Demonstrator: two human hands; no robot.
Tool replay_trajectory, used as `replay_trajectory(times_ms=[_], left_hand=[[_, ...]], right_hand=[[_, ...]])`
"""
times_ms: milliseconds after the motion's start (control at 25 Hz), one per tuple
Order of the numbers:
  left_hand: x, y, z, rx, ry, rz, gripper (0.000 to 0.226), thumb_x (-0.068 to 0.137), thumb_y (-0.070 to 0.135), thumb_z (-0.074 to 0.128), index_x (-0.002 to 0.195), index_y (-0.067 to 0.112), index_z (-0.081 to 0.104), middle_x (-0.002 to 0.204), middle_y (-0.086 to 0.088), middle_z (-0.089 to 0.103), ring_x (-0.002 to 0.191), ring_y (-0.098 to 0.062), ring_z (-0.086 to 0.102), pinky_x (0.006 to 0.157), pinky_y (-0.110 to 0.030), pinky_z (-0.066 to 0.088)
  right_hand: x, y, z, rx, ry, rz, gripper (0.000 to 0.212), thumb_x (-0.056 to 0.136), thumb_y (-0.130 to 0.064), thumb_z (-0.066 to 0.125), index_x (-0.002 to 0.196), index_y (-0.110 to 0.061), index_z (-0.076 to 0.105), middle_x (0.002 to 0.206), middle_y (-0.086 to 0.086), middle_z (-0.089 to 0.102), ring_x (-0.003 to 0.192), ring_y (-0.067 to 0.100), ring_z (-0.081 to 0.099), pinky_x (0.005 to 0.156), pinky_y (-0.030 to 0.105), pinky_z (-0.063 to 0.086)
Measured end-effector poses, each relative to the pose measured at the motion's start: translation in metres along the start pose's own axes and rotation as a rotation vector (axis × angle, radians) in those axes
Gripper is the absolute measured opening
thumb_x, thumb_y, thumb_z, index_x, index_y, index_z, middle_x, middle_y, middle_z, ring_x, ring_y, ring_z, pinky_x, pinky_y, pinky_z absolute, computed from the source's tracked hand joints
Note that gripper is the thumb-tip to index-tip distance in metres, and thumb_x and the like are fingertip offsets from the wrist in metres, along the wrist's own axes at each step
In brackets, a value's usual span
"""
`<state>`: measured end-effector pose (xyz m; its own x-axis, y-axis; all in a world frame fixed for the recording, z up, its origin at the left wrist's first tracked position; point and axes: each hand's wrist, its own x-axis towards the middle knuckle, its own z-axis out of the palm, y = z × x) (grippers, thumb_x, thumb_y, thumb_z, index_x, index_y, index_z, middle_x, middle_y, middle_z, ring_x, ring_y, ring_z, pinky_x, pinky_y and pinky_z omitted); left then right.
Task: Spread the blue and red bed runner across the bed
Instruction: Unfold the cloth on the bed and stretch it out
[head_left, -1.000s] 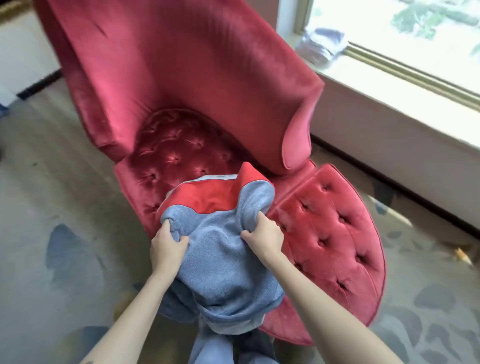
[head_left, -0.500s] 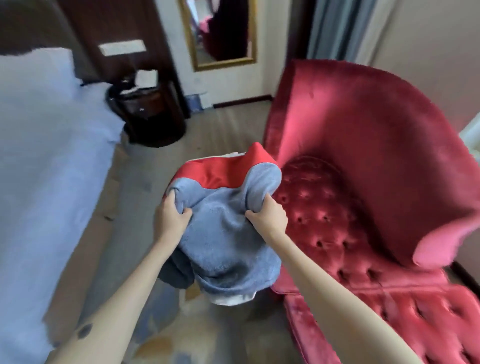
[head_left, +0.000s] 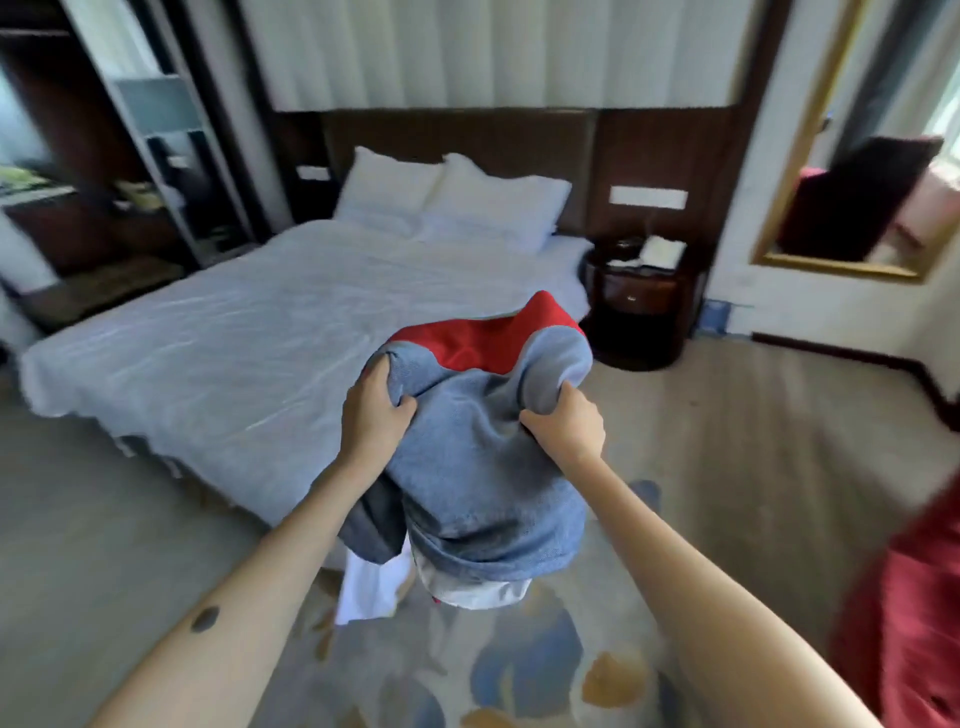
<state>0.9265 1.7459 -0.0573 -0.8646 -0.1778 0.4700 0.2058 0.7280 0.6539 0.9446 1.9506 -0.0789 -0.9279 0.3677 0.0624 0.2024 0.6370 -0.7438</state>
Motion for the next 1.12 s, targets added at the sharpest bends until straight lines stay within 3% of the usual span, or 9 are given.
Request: replay_trajectory(times_ms=[240,400,480,600,720,800,920,1000,1120], left_hand=[[0.072,-0.162,-0.136,0.118,0.208,-0.148,0.039,0.079,0.005,0.059,0.116,0.001,0.049,0.113,-0.019,0.063,0.102,-0.037,0.058,0.082,-0.038,0.047],[0.136,-0.276,-0.215,0.169,0.264,-0.184,0.034,0.076,0.003,0.060,0.110,0.001,0.052,0.108,-0.019,0.064,0.099,-0.036,0.059,0.082,-0.038,0.048],[0.171,-0.328,-0.248,0.180,0.274,-0.215,0.027,0.076,0.001,0.058,0.103,0.000,0.053,0.098,-0.020,0.064,0.092,-0.036,0.059,0.076,-0.038,0.049],[0.221,-0.396,-0.289,0.197,0.270,-0.265,0.014,0.076,-0.001,0.057,0.086,0.002,0.047,0.079,-0.020,0.058,0.079,-0.036,0.056,0.057,-0.026,0.037],[0.271,-0.456,-0.318,0.204,0.283,-0.285,0.026,0.076,-0.001,0.056,0.075,0.013,0.034,0.067,0.000,0.040,0.070,-0.025,0.047,0.050,-0.021,0.027],[0.315,-0.507,-0.334,0.203,0.277,-0.307,0.023,0.077,-0.001,0.055,0.077,0.011,0.035,0.072,-0.001,0.043,0.071,-0.022,0.046,0.057,-0.025,0.030],[0.389,-0.584,-0.347,0.191,0.244,-0.300,0.013,0.077,-0.001,0.055,0.088,0.000,0.047,0.080,-0.017,0.054,0.076,-0.030,0.052,0.062,-0.028,0.032],[0.448,-0.639,-0.348,0.178,0.208,-0.260,0.019,0.077,-0.001,0.055,0.095,-0.003,0.050,0.088,-0.022,0.059,0.083,-0.034,0.056,0.064,-0.029,0.035],[0.531,-0.697,-0.348,0.186,0.168,-0.228,0.039,0.079,0.000,0.056,0.118,-0.002,0.050,0.112,-0.022,0.062,0.105,-0.036,0.056,0.081,-0.030,0.041]], right_hand=[[0.009,-0.171,0.169,0.034,-0.213,-0.266,0.038,0.074,-0.030,0.067,0.098,-0.007,0.049,0.102,0.017,0.066,0.098,0.037,0.059,0.069,0.032,0.038],[0.015,-0.280,0.297,0.104,-0.331,-0.359,0.034,0.072,-0.029,0.068,0.087,-0.012,0.042,0.086,0.011,0.062,0.088,0.033,0.060,0.063,0.031,0.038],[0.022,-0.330,0.355,0.131,-0.378,-0.369,0.035,0.072,-0.030,0.067,0.085,-0.014,0.040,0.084,0.009,0.061,0.083,0.030,0.059,0.061,0.031,0.039],[0.034,-0.399,0.431,0.123,-0.416,-0.352,0.035,0.073,-0.031,0.067,0.090,-0.011,0.044,0.080,0.006,0.056,0.087,0.032,0.060,0.062,0.032,0.042],[0.052,-0.461,0.499,0.095,-0.445,-0.361,0.042,0.074,-0.031,0.067,0.102,-0.006,0.049,0.089,0.012,0.062,0.091,0.034,0.061,0.063,0.032,0.042],[0.071,-0.505,0.551,0.075,-0.447,-0.370,0.044,0.074,-0.032,0.067,0.104,-0.005,0.049,0.097,0.015,0.065,0.093,0.034,0.061,0.064,0.032,0.043],[0.106,-0.561,0.624,0.067,-0.433,-0.354,0.044,0.075,-0.032,0.067,0.105,-0.005,0.050,0.100,0.016,0.066,0.095,0.035,0.061,0.066,0.033,0.045],[0.138,-0.596,0.678,0.102,-0.386,-0.326,0.049,0.075,-0.030,0.067,0.113,-0.004,0.049,0.105,0.018,0.066,0.099,0.037,0.060,0.069,0.033,0.044],[0.182,-0.640,0.736,0.131,-0.322,-0.266,0.061,0.075,-0.029,0.067,0.125,-0.003,0.044,0.112,0.021,0.064,0.104,0.038,0.059,0.071,0.033,0.042]])
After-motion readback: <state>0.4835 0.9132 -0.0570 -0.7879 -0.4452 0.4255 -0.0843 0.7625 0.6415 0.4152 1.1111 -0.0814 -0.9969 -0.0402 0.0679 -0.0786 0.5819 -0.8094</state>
